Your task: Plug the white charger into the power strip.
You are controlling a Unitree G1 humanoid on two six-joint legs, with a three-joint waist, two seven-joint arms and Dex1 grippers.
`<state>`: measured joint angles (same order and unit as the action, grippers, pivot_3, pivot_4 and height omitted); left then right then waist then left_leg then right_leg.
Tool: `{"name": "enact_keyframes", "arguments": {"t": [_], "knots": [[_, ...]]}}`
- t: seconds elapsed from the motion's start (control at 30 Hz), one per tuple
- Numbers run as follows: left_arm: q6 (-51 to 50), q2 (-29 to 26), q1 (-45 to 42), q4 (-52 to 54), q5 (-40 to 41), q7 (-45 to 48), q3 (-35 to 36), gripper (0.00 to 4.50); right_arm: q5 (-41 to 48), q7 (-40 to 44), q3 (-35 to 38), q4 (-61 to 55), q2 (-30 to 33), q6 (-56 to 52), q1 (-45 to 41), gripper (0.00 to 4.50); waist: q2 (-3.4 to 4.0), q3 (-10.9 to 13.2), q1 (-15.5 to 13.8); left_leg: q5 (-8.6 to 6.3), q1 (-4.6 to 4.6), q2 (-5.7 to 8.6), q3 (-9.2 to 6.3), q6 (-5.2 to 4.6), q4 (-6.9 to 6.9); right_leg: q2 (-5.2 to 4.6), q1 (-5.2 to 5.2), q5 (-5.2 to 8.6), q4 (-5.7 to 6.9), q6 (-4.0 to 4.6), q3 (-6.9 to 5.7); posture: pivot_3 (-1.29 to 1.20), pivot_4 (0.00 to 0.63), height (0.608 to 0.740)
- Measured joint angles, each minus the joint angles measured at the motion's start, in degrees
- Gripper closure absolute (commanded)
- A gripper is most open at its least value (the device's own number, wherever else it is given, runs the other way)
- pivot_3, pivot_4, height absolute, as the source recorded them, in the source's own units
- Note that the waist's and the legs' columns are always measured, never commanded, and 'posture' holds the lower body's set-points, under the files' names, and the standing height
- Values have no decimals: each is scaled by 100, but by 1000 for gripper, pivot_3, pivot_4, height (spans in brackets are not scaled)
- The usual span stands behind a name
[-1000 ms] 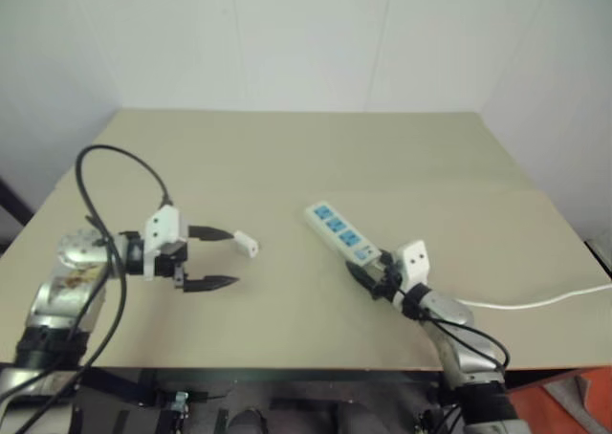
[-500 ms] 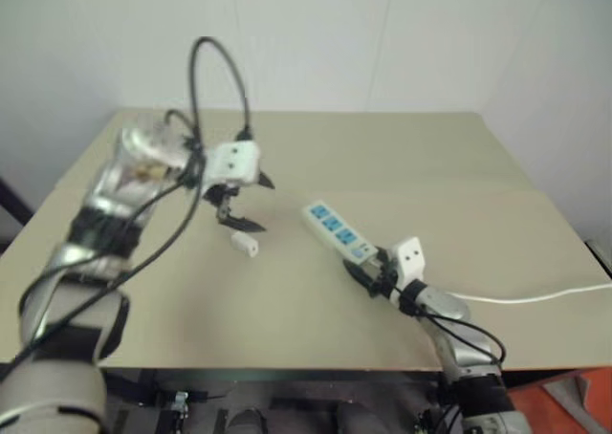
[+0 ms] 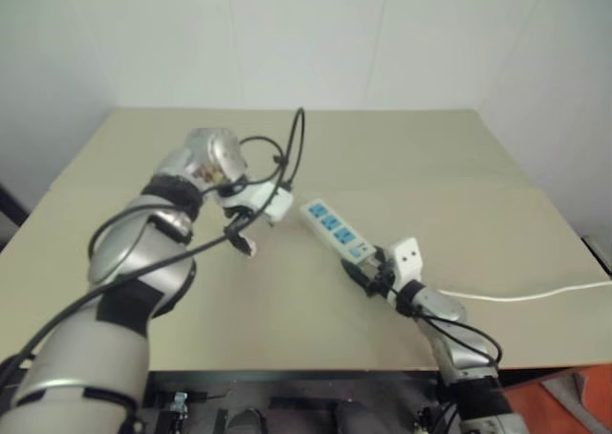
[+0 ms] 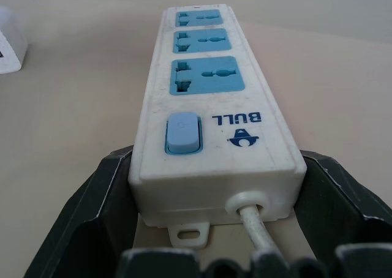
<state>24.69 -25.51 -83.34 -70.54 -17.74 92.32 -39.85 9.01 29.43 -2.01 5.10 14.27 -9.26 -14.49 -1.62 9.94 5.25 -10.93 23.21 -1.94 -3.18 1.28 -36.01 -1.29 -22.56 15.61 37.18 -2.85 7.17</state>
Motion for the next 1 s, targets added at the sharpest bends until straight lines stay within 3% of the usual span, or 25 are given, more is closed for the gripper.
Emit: {"name": "enact_keyframes", "arguments": {"t": [0.57,1.0], "knots": [[434,341,-78,-486,-1563,-799,-196,0,-67,-196,-72,-182,-30,-28,116,1063,0,0,1,-1,2,1,-3,-2,1,-1,0,2,0,-4,-2,0,150,740],[937,496,-18,-616,-1932,-944,-153,0,-95,-224,-87,-328,-20,-102,203,1063,-1,0,-19,-1,2,2,-3,-2,1,-2,1,3,1,-4,-3,0,150,740]]}}
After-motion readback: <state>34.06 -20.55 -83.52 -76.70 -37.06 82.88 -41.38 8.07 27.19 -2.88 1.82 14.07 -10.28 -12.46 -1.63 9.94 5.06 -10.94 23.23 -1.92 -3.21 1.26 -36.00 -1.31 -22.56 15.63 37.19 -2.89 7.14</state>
